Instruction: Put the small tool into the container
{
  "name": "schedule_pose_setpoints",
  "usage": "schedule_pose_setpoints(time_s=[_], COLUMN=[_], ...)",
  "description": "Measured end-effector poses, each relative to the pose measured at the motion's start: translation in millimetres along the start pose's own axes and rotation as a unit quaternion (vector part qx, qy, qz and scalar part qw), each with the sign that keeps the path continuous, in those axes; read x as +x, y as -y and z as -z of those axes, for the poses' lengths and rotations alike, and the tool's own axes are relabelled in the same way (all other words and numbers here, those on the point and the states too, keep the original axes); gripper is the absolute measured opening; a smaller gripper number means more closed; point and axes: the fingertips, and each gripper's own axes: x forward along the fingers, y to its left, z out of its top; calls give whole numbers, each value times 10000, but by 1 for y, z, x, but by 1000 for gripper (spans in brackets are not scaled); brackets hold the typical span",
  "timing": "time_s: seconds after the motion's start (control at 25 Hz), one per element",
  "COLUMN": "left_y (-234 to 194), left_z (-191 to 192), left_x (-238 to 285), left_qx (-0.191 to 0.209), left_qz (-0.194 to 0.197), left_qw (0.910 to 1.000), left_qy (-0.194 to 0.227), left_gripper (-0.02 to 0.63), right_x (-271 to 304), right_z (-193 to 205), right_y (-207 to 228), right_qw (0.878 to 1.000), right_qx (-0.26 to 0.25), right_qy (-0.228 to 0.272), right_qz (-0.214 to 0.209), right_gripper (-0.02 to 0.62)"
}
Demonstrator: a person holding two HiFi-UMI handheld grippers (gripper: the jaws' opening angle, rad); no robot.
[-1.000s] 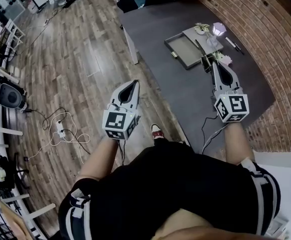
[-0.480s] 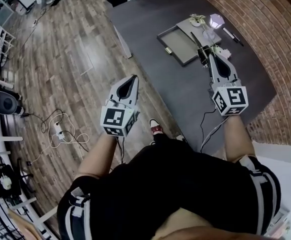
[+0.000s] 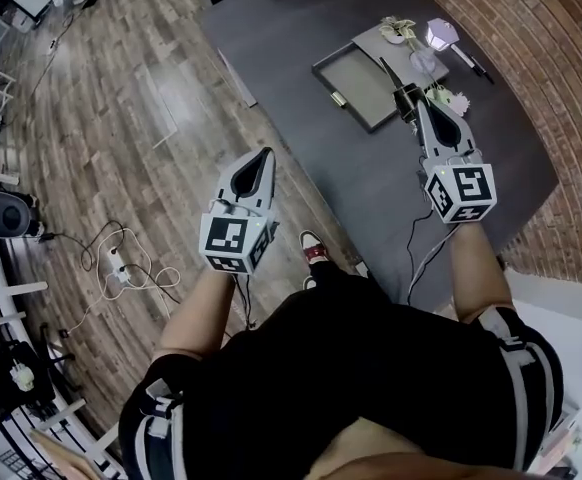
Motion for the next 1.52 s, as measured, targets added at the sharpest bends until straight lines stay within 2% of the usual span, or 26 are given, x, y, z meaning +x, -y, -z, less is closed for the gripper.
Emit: schedule_pose_setpoints(time_s=[0.64, 1.04, 1.52], left_y=[-47, -50, -45], left_z=[27, 43, 65], left_x=[61, 97, 124], left_qx=[-273, -363, -292], left_qz=[8, 116, 372], left_qw=[9993, 9980, 9947], left_qy=[-264, -502, -918], left_gripper=[9, 9, 9], right_x=[96, 130, 151], right_z=[55, 105, 153], right_y=[7, 17, 22], right_qw=[9986, 9957, 9927], right_qx=[-93, -133, -78], right_qy=[-511, -901, -1201], right_qz=[-115, -157, -114], right_gripper=[3, 3, 3])
